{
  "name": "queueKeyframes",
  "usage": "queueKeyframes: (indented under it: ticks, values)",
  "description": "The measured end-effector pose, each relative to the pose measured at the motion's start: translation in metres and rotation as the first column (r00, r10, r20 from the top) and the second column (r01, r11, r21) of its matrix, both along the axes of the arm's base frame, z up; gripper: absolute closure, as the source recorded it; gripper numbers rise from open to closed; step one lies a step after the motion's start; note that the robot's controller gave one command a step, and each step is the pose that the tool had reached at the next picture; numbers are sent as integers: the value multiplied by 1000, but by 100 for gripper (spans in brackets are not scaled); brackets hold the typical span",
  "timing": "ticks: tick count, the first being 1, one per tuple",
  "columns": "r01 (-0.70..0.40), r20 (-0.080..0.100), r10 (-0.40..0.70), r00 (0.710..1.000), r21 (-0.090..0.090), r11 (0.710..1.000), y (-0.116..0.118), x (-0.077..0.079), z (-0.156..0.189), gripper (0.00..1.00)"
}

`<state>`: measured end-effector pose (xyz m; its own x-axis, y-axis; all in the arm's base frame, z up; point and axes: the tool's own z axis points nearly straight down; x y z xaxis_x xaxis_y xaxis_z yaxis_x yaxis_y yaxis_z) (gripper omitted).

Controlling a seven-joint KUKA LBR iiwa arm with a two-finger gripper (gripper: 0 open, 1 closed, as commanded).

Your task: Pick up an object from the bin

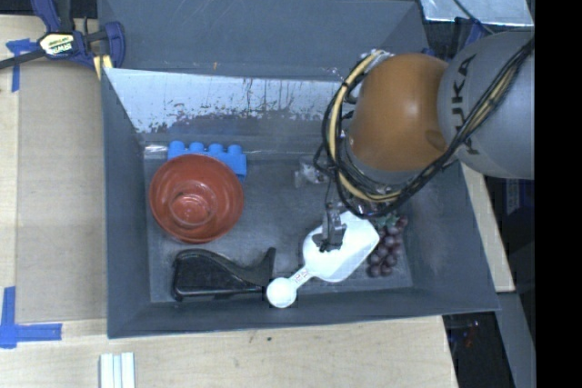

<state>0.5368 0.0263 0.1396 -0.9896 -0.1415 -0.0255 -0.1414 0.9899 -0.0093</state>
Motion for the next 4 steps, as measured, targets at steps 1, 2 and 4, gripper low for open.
queueKeyframes:
  ticks: [1, 2, 4]
  values:
    - [-238, 10, 238, 971, 3, 971, 123, 50, -68, 0]
    - [-216, 15, 216, 976, -13, 976, -38, -7, -68, 100]
    - [-217, 15, 217, 976, -11, 976, -37, -7, -69, 0]
